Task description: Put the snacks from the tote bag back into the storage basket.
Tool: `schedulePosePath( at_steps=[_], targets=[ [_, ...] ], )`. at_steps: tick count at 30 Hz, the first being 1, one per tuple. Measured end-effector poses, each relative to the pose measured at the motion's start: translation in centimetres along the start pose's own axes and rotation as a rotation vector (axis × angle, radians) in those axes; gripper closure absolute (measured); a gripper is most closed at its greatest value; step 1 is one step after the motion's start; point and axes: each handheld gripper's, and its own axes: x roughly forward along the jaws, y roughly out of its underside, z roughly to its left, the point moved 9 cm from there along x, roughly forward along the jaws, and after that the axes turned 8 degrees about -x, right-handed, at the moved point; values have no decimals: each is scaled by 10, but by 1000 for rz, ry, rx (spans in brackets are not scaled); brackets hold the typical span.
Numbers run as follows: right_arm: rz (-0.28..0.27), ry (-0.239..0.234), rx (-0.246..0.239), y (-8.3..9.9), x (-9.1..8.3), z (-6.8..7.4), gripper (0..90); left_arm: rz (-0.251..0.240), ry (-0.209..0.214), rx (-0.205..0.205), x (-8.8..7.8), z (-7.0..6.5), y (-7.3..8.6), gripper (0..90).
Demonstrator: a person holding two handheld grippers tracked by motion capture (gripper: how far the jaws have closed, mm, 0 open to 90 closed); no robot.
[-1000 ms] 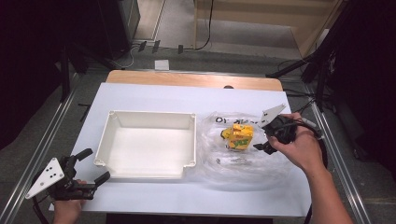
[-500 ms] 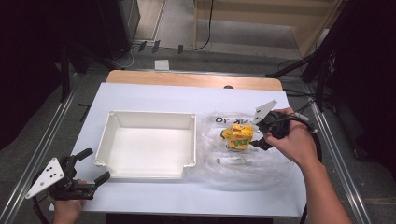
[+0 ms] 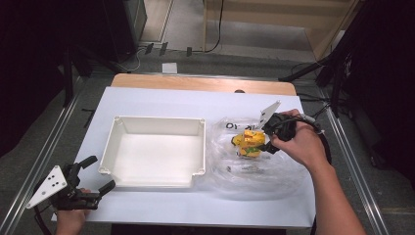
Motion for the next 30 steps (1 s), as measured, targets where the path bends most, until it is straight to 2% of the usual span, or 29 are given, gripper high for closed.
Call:
schedulePosePath(
  at_steps=[12, 16, 25, 30],
  targets=[
    [45, -34, -41, -10, 12, -1, 329, -4, 3, -2, -1, 0, 0, 6],
    [65, -46, -29, -11, 18, -2, 343, -2, 4, -2, -1, 0, 0, 6],
    [113, -79, -28, -11, 31, -2, 442, -3, 4, -4, -1, 0, 0, 6],
    [118, -96, -29, -12, 33, -2, 448, -3, 5, -2, -1, 1, 0, 6]
  ],
)
